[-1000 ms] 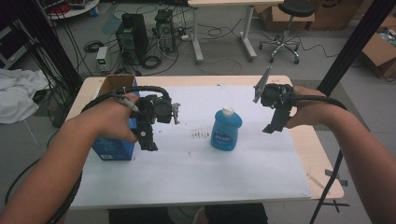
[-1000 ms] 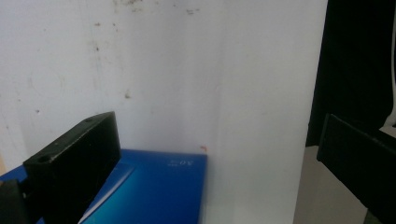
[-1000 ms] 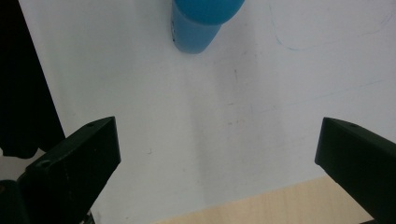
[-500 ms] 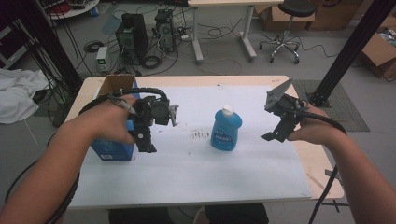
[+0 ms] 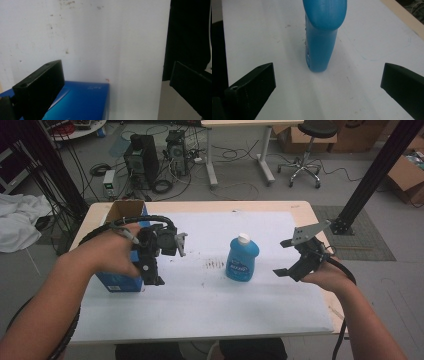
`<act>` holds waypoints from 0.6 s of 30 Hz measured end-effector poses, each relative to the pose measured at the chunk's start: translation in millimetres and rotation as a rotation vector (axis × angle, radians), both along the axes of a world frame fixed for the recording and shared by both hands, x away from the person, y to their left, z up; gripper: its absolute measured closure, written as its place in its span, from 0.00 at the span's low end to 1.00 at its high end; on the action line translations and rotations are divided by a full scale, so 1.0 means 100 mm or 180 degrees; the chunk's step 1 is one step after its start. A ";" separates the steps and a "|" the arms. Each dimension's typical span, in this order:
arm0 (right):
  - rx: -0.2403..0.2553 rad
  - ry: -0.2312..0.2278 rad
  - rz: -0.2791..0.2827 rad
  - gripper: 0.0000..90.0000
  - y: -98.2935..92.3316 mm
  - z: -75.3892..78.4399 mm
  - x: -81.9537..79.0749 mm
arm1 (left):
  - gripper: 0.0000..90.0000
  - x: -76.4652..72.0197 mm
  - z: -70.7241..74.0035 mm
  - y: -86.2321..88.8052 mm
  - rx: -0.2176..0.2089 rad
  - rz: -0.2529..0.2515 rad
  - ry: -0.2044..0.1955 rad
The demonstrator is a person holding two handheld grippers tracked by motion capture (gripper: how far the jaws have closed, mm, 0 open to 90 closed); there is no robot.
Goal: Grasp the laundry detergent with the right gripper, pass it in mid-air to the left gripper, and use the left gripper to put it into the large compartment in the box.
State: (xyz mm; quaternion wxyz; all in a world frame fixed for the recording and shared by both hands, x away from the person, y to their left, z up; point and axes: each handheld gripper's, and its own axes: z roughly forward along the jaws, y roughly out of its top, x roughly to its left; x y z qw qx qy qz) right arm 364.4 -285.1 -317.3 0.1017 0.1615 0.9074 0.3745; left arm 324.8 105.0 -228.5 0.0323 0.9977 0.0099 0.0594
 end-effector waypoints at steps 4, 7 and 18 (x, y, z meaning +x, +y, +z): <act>0.0223 -0.0028 -0.0037 0.00 -0.02 -0.11 0.03 | 0.00 -0.01 0.01 0.01 -0.0004 0.0004 -0.0002; 0.0328 -0.0031 -0.0034 0.00 -0.01 -0.18 0.07 | 0.00 -0.02 0.00 0.01 -0.0009 -0.0003 -0.0011; 0.0484 -0.0033 -0.0012 0.00 0.13 -0.40 0.17 | 0.00 -0.03 -0.01 0.01 -0.0007 -0.0013 -0.0034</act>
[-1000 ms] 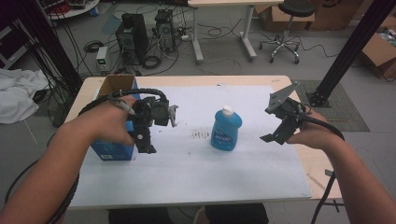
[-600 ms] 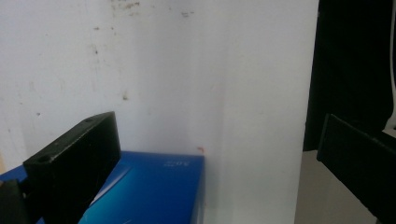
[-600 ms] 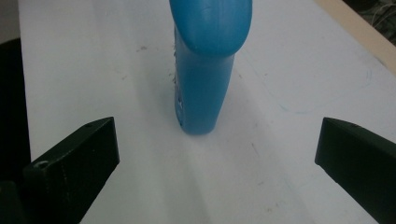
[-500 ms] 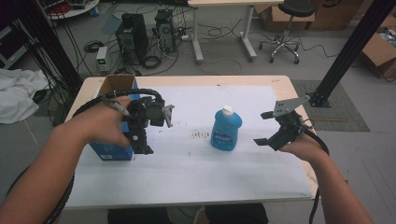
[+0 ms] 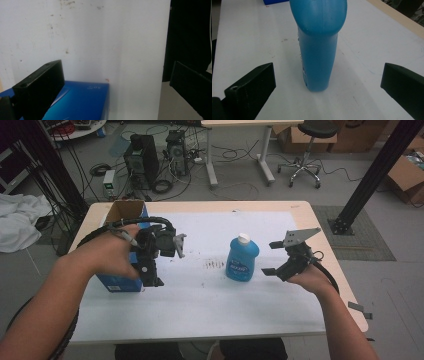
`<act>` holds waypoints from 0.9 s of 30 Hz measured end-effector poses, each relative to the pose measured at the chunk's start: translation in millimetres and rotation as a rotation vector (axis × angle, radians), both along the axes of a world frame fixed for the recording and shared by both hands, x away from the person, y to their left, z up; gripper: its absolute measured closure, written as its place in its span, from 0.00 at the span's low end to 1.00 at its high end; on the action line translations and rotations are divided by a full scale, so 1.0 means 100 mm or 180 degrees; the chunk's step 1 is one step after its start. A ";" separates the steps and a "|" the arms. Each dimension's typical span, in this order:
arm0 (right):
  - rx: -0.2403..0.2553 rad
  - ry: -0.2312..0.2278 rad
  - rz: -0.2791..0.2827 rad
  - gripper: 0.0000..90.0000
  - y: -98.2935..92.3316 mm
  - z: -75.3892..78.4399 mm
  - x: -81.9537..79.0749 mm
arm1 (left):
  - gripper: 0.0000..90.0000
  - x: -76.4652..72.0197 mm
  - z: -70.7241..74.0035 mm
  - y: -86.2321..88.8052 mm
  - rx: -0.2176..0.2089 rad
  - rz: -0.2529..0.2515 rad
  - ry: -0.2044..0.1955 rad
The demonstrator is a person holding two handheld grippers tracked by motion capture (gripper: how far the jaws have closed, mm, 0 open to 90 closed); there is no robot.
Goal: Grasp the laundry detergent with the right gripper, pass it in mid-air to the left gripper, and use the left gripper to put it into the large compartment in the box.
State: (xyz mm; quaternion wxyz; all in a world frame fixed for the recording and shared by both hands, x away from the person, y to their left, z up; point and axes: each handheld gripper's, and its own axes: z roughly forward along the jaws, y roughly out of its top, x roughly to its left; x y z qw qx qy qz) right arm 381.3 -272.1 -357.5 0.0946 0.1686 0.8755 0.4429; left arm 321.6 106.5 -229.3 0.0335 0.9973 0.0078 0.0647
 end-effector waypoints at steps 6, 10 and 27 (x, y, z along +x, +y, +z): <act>-0.0006 0.0039 0.0022 0.00 0.12 -0.12 0.05 | 0.00 -0.01 -0.01 0.00 0.0017 0.0032 -0.0002; -0.0006 0.0057 0.0052 0.00 0.21 -0.19 0.08 | 0.00 -0.01 -0.01 0.00 0.0028 0.0020 -0.0012; 0.0236 0.0079 0.0074 0.00 0.34 -0.42 0.15 | 0.00 -0.03 -0.02 -0.01 0.0025 0.0030 -0.0027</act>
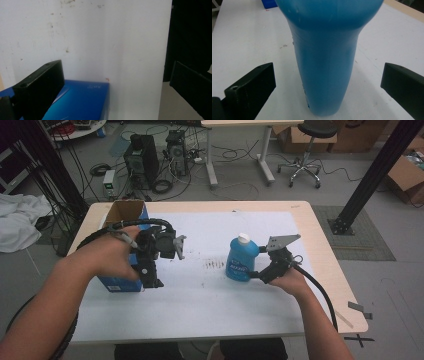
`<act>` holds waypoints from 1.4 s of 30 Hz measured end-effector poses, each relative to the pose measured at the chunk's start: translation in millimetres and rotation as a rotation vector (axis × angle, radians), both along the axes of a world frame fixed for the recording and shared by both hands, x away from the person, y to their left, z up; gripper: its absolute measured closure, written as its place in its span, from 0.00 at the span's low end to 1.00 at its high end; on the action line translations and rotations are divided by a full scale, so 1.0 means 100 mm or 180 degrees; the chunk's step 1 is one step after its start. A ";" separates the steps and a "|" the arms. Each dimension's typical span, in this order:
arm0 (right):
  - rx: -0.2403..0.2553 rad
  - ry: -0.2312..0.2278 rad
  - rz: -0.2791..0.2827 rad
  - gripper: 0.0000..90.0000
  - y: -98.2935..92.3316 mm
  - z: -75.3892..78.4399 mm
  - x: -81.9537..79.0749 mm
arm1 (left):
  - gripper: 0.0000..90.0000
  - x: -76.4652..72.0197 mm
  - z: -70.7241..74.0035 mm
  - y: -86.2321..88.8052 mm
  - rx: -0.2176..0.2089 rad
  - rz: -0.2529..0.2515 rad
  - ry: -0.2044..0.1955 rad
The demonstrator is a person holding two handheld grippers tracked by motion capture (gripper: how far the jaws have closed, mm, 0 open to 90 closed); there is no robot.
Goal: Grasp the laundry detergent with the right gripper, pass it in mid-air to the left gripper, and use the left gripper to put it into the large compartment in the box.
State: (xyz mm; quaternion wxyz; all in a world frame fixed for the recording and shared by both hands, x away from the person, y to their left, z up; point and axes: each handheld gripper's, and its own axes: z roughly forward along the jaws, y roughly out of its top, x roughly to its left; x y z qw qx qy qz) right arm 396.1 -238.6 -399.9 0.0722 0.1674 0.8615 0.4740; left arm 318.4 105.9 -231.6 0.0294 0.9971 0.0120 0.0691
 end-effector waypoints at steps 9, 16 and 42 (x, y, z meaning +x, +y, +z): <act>0.0062 -0.0051 0.0017 0.00 0.10 -0.12 0.01 | 0.00 -0.02 0.00 0.00 0.0006 -0.0012 -0.0010; 0.0158 -0.0062 0.0006 0.00 0.14 -0.17 0.03 | 0.00 -0.03 -0.01 0.02 -0.0002 0.0005 -0.0023; 0.0357 -0.0170 -0.0015 0.07 0.21 -0.29 0.05 | 0.00 -0.04 -0.01 0.03 -0.0007 0.0005 -0.0059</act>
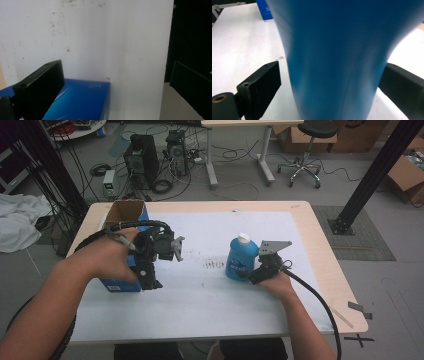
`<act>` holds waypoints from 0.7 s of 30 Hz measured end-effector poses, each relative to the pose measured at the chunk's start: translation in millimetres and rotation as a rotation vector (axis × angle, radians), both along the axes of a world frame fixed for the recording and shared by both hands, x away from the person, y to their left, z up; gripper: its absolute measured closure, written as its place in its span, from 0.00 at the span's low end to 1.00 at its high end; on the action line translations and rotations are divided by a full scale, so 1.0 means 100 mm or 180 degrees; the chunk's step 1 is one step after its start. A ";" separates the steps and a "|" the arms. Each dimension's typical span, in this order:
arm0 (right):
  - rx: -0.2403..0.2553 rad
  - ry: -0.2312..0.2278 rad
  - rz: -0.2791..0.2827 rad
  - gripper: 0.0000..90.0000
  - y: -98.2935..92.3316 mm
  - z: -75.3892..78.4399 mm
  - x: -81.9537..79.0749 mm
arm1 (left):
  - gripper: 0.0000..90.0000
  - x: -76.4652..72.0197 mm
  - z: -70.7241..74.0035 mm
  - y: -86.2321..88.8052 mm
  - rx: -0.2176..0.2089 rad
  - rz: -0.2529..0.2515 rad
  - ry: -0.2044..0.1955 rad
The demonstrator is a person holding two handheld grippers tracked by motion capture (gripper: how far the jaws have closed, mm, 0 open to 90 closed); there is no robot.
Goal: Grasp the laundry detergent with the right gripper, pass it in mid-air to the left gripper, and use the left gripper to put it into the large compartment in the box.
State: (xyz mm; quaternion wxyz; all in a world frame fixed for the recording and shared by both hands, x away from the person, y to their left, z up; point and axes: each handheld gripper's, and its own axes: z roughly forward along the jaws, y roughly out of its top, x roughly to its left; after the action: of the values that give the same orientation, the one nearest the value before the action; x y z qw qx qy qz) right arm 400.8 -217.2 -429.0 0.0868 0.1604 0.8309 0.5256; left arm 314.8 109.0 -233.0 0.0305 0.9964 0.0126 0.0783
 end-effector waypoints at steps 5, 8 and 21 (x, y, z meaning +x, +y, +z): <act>0.0025 -0.0004 -0.0008 0.10 -0.01 0.00 0.01 | 0.00 0.01 0.00 -0.01 0.0001 -0.0003 -0.0001; 0.0035 -0.0016 -0.0013 0.15 -0.01 0.00 0.00 | 0.00 0.01 0.00 -0.02 0.0005 -0.0015 -0.0019; 0.0026 -0.0021 -0.0049 0.21 0.00 -0.03 0.00 | 0.00 0.01 0.01 0.00 0.0018 0.0009 -0.0016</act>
State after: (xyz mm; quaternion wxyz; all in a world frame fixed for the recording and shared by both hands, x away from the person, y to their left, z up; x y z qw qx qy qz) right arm 401.0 -217.5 -431.9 0.0929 0.1655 0.8272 0.5289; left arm 315.3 109.2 -231.9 0.0277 0.9962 0.0137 0.0809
